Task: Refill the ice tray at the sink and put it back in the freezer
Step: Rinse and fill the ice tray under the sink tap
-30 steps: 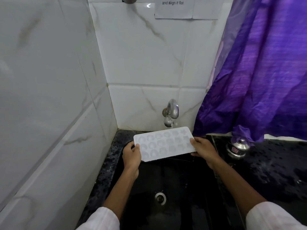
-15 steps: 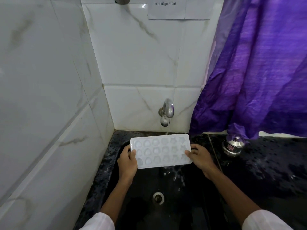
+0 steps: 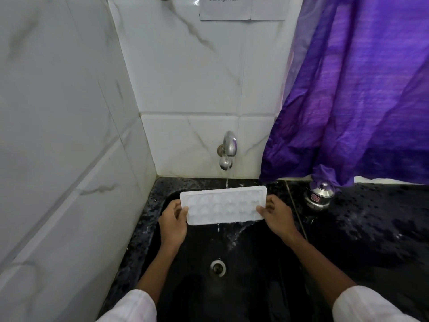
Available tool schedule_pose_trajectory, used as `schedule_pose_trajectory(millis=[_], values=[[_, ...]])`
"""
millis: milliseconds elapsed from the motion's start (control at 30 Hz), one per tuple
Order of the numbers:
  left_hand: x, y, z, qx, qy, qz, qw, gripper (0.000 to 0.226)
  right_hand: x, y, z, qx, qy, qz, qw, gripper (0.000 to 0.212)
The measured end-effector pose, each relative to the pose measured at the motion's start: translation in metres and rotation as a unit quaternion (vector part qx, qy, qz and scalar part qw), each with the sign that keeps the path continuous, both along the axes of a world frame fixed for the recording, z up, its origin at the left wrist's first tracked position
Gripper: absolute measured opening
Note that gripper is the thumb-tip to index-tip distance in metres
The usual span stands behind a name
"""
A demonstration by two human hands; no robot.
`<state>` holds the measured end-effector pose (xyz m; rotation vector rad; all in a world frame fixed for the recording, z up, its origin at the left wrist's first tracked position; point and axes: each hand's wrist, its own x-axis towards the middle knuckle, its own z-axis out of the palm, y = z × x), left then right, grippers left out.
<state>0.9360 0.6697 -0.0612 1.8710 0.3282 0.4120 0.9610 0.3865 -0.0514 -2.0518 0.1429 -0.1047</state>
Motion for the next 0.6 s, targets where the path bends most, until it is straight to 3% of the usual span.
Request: schedule_pose_trajectory(millis=[233,433,500,600], values=[[-0.004,-0.001,0.004,0.018,-0.124,0.012,0.992,0.020,-0.008,-0.004,0.007,0.022,-0.131,0.005,0.991,0.014],[-0.005,-0.006,0.003,-0.024,-0.111,-0.017,0.993,0.023,-0.013,-0.009,-0.003,-0.056,-0.126,0.030,0.990,0.018],[-0.007,-0.006,0.003,-0.016,-0.126,-0.026,0.992,0.027,-0.014,-0.009,-0.003,-0.054,-0.174,0.001,0.983,0.017],[-0.008,-0.007,0.001,0.002,-0.125,-0.020,0.992,0.024,-0.014,-0.009,-0.001,-0.070,-0.166,0.013,0.984,0.021]])
